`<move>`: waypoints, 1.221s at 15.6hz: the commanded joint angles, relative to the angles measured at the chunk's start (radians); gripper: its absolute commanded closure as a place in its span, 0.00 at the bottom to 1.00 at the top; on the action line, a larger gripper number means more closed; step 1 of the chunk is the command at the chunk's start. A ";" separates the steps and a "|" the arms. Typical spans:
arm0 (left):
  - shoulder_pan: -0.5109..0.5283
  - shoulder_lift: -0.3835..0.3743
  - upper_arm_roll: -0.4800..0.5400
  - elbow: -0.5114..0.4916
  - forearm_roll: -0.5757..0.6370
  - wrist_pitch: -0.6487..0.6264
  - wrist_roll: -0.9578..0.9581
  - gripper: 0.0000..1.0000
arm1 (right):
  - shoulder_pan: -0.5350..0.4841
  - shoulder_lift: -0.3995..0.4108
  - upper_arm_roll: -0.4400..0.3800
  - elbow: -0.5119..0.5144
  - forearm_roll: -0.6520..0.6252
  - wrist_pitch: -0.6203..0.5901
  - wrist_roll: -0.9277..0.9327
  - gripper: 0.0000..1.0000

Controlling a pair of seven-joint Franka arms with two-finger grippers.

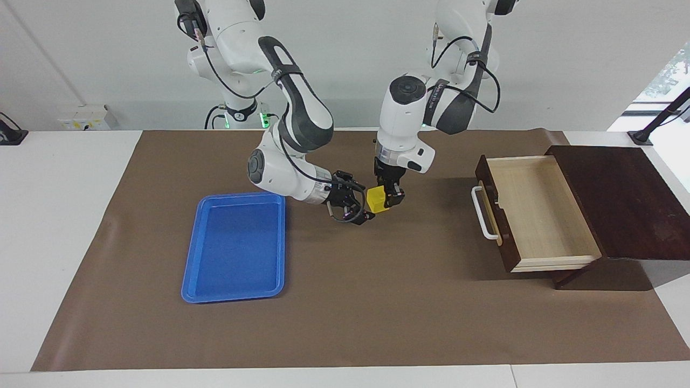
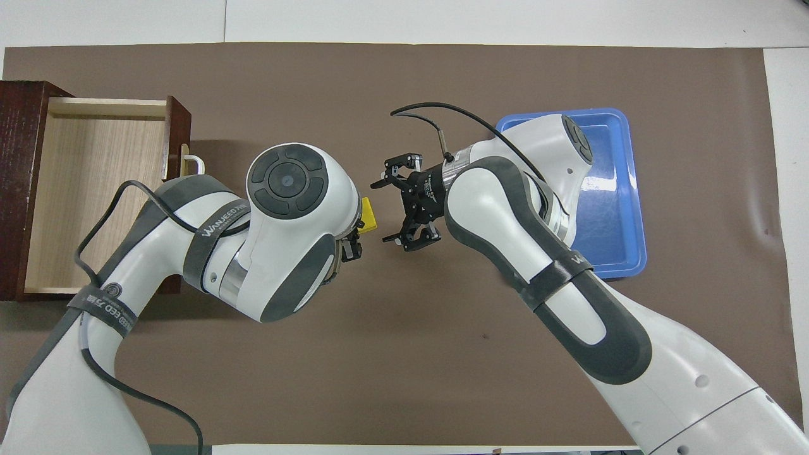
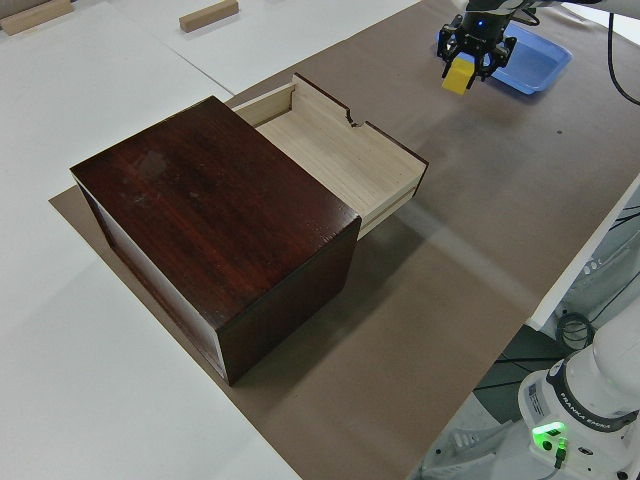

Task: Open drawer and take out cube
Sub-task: 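Bring the cube toward the right gripper while the right gripper reaches it, then close the right gripper on the cube and open the left gripper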

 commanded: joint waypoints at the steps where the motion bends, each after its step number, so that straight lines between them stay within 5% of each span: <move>1: -0.017 -0.027 0.016 -0.034 0.003 0.024 -0.004 1.00 | 0.033 0.011 -0.001 0.003 0.029 0.001 -0.031 0.00; 14: -0.013 -0.027 0.018 -0.029 0.005 0.021 0.001 1.00 | 0.028 0.009 -0.001 -0.009 0.029 -0.016 -0.047 0.00; 15: -0.011 -0.027 0.018 -0.029 0.003 0.021 0.001 1.00 | 0.028 0.008 -0.001 -0.017 0.029 -0.014 -0.047 0.08; 16: -0.011 -0.027 0.018 -0.028 0.005 0.019 0.001 1.00 | 0.028 0.006 -0.001 -0.022 0.029 -0.014 -0.049 0.43; 17: -0.011 -0.027 0.018 -0.028 0.005 0.019 0.001 1.00 | 0.026 0.006 -0.001 -0.022 0.029 -0.014 -0.049 0.96; 19: -0.008 -0.027 0.018 -0.028 0.005 0.021 0.003 1.00 | 0.025 0.006 -0.001 -0.019 0.029 -0.016 -0.046 1.00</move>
